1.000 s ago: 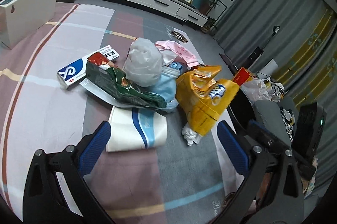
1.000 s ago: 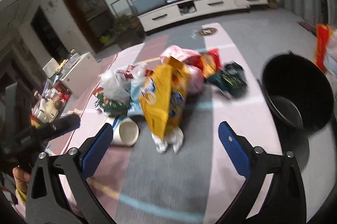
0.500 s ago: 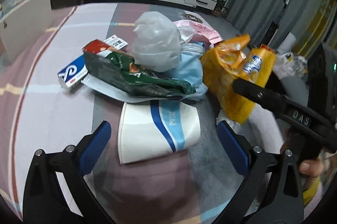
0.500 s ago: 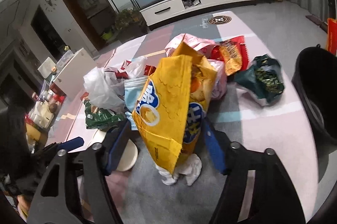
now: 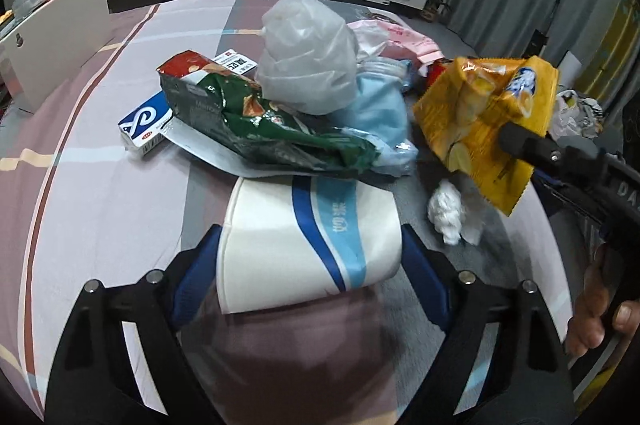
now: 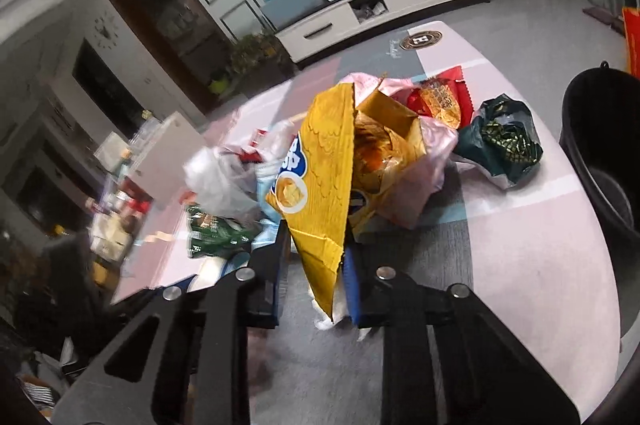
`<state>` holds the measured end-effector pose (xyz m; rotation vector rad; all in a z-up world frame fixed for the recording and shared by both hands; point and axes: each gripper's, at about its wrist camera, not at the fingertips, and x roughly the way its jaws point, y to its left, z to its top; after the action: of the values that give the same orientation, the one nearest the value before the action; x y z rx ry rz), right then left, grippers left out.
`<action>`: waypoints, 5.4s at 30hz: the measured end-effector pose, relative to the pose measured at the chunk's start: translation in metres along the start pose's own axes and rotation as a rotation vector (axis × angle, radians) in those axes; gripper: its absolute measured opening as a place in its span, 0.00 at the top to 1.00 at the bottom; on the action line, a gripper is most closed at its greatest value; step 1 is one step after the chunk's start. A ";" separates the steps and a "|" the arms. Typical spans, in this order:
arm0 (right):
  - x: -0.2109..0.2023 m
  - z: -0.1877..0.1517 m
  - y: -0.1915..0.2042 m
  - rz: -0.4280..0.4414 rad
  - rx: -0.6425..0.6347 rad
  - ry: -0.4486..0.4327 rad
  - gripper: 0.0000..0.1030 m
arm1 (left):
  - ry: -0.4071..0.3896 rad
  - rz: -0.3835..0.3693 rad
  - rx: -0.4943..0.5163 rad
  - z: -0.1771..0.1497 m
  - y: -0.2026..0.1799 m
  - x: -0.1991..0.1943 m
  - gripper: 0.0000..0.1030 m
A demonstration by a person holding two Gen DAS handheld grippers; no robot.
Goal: Collect trash
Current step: 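Carry the chip bag and paper cup to the black bin and release both, then grasp the white tissue with the right gripper while the left gripper grasps the green snack bag, then carry the tissue and green snack bag over the black bin and release both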
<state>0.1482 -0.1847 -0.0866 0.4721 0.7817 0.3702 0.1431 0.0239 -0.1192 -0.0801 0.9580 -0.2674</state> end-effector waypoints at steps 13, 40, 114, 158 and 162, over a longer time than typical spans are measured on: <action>-0.081 0.014 -0.029 0.308 0.083 -0.221 0.76 | -0.009 -0.202 -0.027 -0.021 0.001 -0.063 0.17; -0.135 0.009 -0.214 -0.195 0.466 -0.313 0.67 | 0.009 -0.504 0.172 0.107 -0.276 0.066 0.16; 0.052 -0.023 0.021 -0.144 -0.242 0.178 0.40 | 0.097 0.032 -0.360 0.026 0.049 0.034 0.18; -0.101 0.012 -0.067 -0.192 0.020 -0.179 0.79 | -0.091 -0.247 0.144 0.052 -0.140 -0.047 0.77; -0.131 0.017 -0.106 -0.299 0.110 -0.266 0.79 | -0.063 -0.302 0.232 0.071 -0.201 -0.018 0.77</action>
<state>0.0904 -0.3415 -0.0565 0.4870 0.6030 -0.0152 0.1529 -0.1689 -0.0270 -0.0198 0.8446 -0.6495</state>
